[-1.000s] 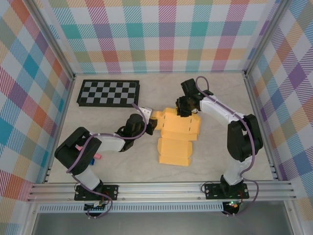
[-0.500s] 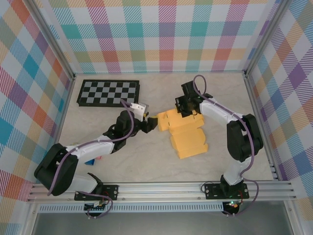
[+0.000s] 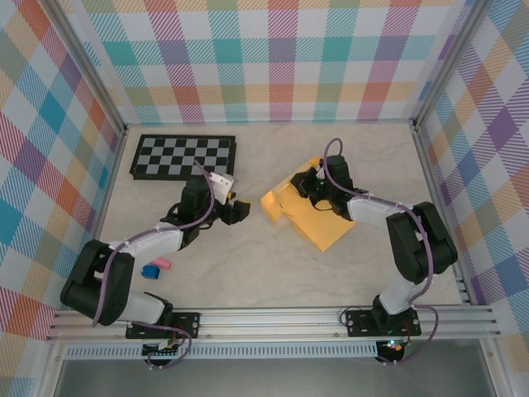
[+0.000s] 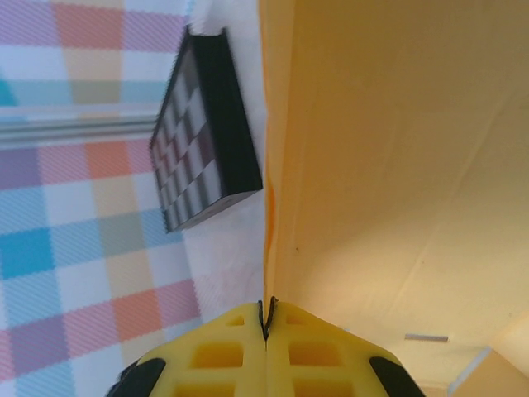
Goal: Fold the paper box
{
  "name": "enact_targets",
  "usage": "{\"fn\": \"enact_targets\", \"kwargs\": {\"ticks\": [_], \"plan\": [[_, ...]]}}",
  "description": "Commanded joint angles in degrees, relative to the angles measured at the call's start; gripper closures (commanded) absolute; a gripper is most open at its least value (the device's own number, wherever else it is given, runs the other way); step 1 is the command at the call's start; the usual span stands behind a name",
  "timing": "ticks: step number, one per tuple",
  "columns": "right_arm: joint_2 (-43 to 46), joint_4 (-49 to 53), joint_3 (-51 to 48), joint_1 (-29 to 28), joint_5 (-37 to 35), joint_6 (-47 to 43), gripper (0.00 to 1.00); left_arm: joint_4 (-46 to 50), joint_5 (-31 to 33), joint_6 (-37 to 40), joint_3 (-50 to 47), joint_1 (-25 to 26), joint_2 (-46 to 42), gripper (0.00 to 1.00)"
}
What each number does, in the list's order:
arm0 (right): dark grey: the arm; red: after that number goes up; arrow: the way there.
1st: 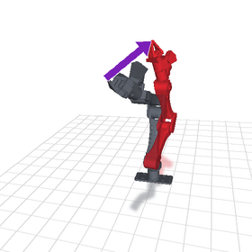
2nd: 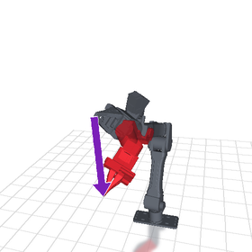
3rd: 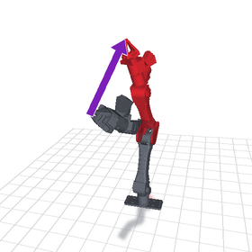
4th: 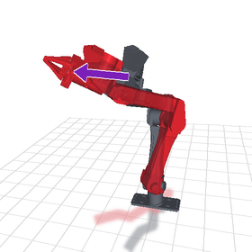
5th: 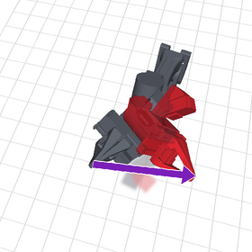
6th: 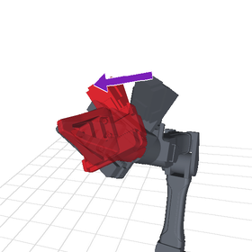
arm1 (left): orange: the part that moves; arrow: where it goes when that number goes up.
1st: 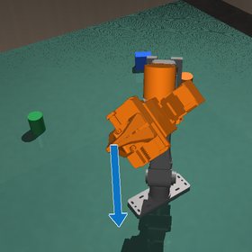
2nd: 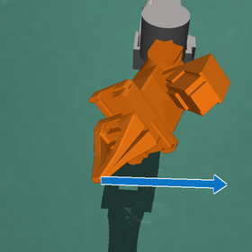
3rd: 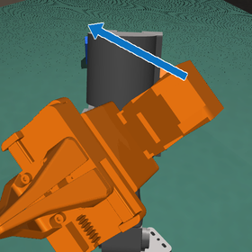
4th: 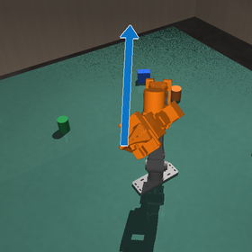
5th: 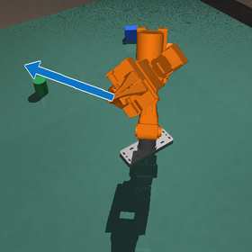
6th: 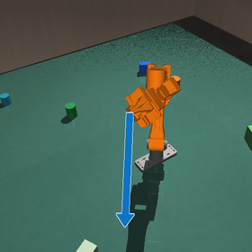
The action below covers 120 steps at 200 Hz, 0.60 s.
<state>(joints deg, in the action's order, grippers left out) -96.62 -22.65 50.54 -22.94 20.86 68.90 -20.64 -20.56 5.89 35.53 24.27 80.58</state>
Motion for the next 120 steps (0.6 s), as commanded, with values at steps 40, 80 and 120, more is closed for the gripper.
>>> {"fn": "enact_targets", "kwargs": {"ticks": [40,80,120], "plan": [[-2.99,-19.35,-0.52,2.64,15.45,-2.09,1.00,-13.25,-1.45,10.48,-5.40,6.05,4.73,0.32],[-7.44,-23.18,-0.16,3.84,25.89,-3.32,1.00,-15.13,-0.36,14.14,-4.94,6.05,7.89,0.34],[-10.00,-21.91,-0.55,4.04,26.41,-6.77,1.00,-15.88,1.81,17.19,-2.50,6.05,10.54,0.35]]}}
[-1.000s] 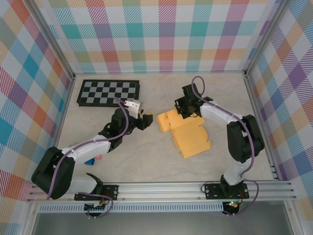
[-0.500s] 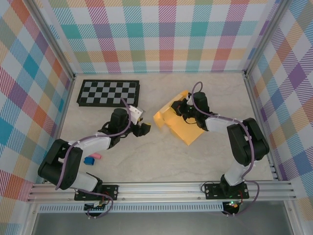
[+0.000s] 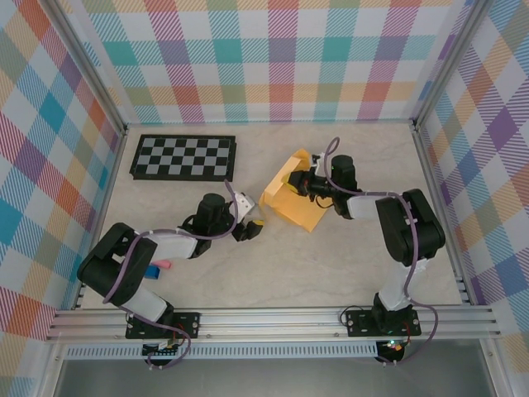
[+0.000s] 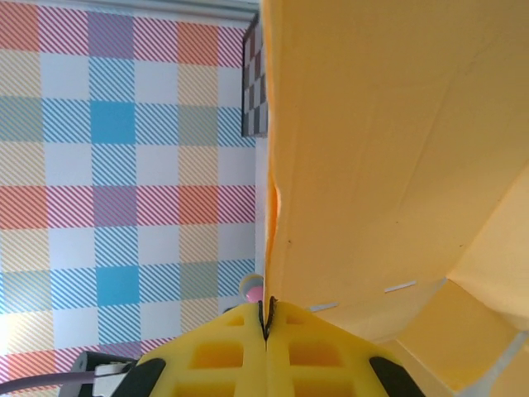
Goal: Fold the paper box
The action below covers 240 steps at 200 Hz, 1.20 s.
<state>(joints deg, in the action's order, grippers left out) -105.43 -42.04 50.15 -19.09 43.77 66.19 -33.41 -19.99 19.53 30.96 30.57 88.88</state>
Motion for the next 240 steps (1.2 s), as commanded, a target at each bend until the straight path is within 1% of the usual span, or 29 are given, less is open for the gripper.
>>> {"fn": "enact_targets", "kwargs": {"ticks": [1,30,61,81,117,140,174,190,209,240], "plan": [[-1.23,-2.52,-0.15,0.20,3.51,-4.10,1.00,-3.09,1.21,3.66,2.16,-0.24,2.38,0.35],[-4.08,-2.19,0.81,0.95,4.83,-5.21,1.00,-2.57,0.47,4.81,5.60,0.10,5.86,0.37],[-5.56,-2.43,0.85,2.34,6.14,-5.04,1.00,-3.41,2.79,5.45,8.50,0.28,7.91,0.38],[-5.77,-2.43,1.00,2.66,6.68,-4.94,1.00,-2.14,1.01,5.18,10.93,0.41,9.32,0.40],[-5.51,-3.43,0.32,2.67,5.44,-3.22,1.00,-2.21,0.69,4.57,12.81,2.49,11.21,0.41],[-5.15,-4.62,-0.65,2.49,3.67,-1.89,1.00,-4.25,1.24,2.02,12.39,3.99,12.04,0.41],[-4.57,-4.59,-1.34,1.95,1.66,-1.77,1.00,-4.96,4.05,0.34,12.38,5.19,13.24,0.44],[-4.05,-4.80,-1.80,1.63,0.68,-1.68,1.00,-6.12,8.34,-1.48,12.85,5.38,13.98,0.48],[-3.50,-4.63,-2.22,0.86,-0.34,-2.03,1.00,-8.69,11.22,-4.14,13.21,5.63,14.94,0.51],[-3.47,-5.37,-2.71,0.10,-1.57,-1.45,1.00,-8.98,10.94,-4.69,14.95,7.20,16.55,0.52]]}}
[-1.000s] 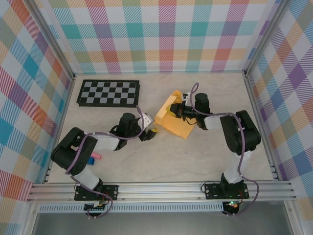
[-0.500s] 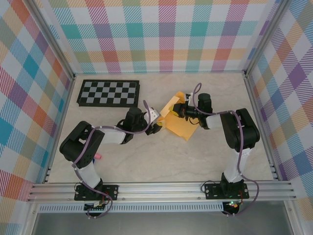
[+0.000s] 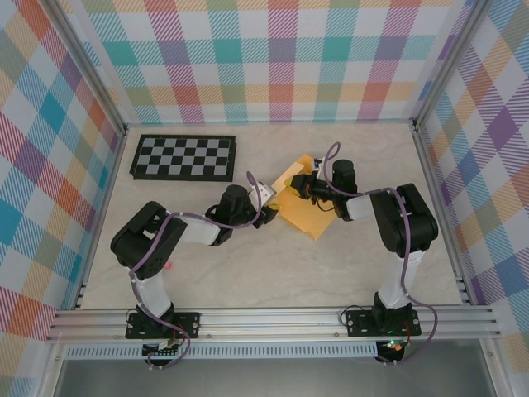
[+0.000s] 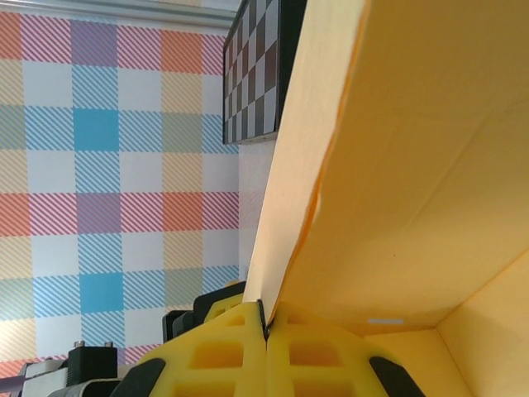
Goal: Fold the paper box
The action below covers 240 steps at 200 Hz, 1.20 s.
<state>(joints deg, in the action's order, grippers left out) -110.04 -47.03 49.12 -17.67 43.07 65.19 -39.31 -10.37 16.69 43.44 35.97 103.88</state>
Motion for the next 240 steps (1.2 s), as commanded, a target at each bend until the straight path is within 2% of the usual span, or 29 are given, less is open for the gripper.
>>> {"fn": "enact_targets", "kwargs": {"ticks": [1,31,65,97,127,167,204,240], "plan": [[1.14,-0.45,-1.72,-1.32,-0.92,-0.39,1.00,-3.15,1.36,-1.88,2.50,1.81,1.62,0.52],[1.90,-2.20,-3.20,-1.71,-2.75,1.04,1.00,-3.46,4.11,-2.24,3.18,3.17,2.14,0.55],[2.38,-3.06,-3.63,-1.97,-3.16,2.30,1.00,-5.10,0.01,-3.47,1.72,3.94,1.12,0.51],[1.94,-3.26,-2.92,-1.71,-1.89,2.31,1.00,-3.47,-4.05,-1.55,0.31,3.94,0.14,0.46],[0.45,-7.34,-3.21,-0.75,0.67,4.11,1.00,-3.35,-4.06,-1.52,-1.05,3.93,-0.52,0.46],[1.04,-9.20,-4.93,-0.52,-0.48,4.47,1.00,-3.84,-4.30,-4.95,-0.39,4.09,-0.26,0.48],[1.76,-14.01,-6.83,-0.52,-3.55,7.34,1.00,-7.44,1.10,-7.54,-2.52,4.39,-1.24,0.49],[-0.73,-19.24,-2.94,-1.11,-4.48,13.52,1.00,-4.55,1.93,-5.73,-2.56,4.37,-5.26,0.46]]}}
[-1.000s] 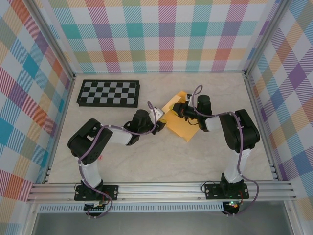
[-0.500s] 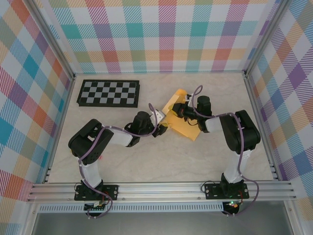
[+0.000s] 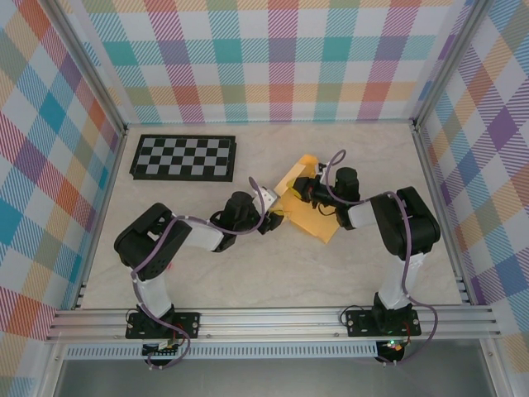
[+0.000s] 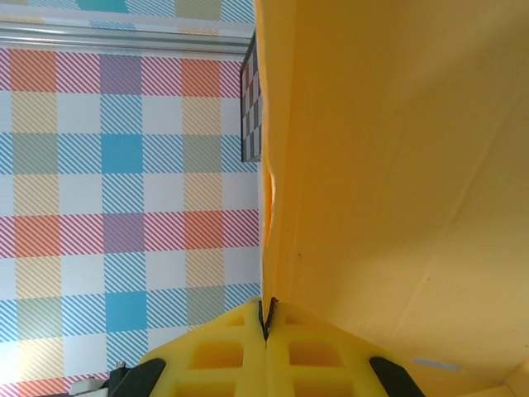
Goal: Fold the paper box
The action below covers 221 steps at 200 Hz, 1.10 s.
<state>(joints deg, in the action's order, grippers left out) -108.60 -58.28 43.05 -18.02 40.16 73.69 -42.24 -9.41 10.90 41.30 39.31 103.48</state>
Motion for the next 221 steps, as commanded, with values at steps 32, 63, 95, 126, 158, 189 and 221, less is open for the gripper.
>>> {"fn": "enact_targets", "kwargs": {"ticks": [32,63,95,126,158,189,221], "plan": [[-2.23,-2.03,10.95,-2.40,-3.11,3.84,1.00,0.84,5.42,0.78,-1.63,-1.20,-9.42,0.43],[-10.46,-0.62,22.46,-3.91,1.13,4.20,1.00,0.68,4.63,-2.19,-4.96,-6.53,-12.95,0.40],[-17.60,1.70,29.09,-4.98,3.77,2.76,1.00,3.13,2.28,-3.89,-8.24,-10.62,-16.33,0.38],[-21.45,3.50,30.13,-5.23,5.71,1.70,1.00,3.80,0.89,-3.68,-10.59,-13.50,-17.60,0.37],[-23.21,4.18,30.22,-5.18,6.07,1.22,1.00,1.94,-2.67,-5.16,-10.13,-16.82,-15.50,0.37],[-23.73,6.90,32.52,-5.20,5.98,0.82,1.00,0.62,-1.47,-6.06,-8.75,-17.72,-14.56,0.37],[-24.03,11.29,36.66,-5.27,5.89,1.10,1.00,3.74,-4.86,-7.17,-7.07,-19.88,-16.75,0.36]]}}
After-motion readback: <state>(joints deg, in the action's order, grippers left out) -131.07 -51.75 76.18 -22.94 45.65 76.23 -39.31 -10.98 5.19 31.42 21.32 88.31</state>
